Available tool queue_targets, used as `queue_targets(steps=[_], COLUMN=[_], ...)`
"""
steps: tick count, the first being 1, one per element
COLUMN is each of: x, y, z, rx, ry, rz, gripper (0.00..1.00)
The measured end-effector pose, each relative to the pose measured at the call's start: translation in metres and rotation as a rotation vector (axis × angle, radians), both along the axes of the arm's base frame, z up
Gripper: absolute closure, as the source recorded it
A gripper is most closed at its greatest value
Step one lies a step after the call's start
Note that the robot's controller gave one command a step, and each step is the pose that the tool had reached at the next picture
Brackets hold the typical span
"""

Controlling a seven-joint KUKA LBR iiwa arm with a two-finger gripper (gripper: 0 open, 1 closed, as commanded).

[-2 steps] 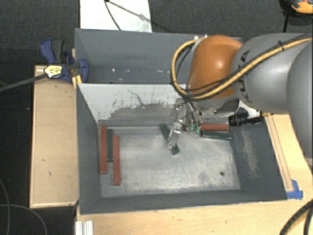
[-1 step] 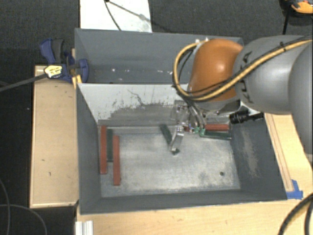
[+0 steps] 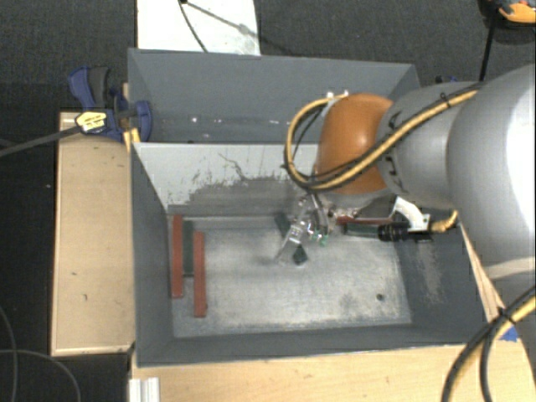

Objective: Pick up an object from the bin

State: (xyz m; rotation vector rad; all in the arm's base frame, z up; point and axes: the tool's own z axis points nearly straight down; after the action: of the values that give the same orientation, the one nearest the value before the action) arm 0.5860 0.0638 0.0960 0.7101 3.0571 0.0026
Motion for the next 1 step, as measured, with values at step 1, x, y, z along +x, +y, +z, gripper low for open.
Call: queue_targets(steps=[1], x=[0.0048], y=[-0.011], z=[-0.0254], rx=[0.0], ry=[0.003], rz=[0.057], gripper=[1.0])
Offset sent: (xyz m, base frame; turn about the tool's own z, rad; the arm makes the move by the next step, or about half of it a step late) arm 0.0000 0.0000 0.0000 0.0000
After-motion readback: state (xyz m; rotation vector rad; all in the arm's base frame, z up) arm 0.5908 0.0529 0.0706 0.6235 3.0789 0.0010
